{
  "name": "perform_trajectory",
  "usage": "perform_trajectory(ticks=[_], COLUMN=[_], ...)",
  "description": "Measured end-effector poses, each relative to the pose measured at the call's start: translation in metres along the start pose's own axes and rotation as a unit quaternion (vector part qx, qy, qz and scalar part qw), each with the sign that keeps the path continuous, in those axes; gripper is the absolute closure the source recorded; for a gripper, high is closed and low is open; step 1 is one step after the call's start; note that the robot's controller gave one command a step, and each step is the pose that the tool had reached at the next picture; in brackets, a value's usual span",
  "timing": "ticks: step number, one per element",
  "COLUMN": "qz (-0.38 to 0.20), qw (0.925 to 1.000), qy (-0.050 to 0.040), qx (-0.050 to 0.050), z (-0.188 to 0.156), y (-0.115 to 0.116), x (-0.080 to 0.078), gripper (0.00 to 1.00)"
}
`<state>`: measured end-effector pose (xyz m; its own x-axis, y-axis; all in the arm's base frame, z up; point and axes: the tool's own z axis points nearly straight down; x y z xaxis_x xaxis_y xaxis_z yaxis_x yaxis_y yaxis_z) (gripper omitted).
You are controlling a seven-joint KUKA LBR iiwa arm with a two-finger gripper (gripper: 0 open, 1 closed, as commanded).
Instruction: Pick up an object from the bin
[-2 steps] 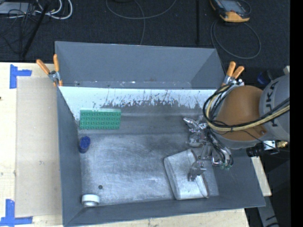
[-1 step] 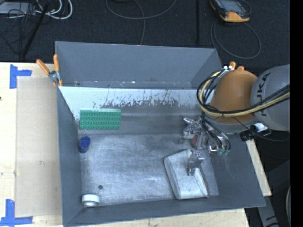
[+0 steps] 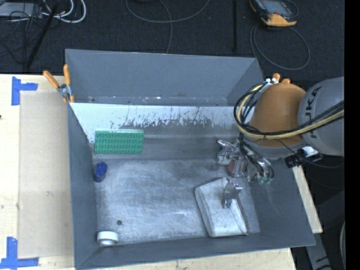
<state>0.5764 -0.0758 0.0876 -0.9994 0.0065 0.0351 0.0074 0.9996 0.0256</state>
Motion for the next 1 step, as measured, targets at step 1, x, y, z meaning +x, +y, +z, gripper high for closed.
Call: perform_trajectory(ticks=[1], qz=[0.0], qw=[1.0], qy=[-0.0004], qx=[0.0], z=[0.0], y=[0.0], x=[-0.0001], gripper=[0.0])
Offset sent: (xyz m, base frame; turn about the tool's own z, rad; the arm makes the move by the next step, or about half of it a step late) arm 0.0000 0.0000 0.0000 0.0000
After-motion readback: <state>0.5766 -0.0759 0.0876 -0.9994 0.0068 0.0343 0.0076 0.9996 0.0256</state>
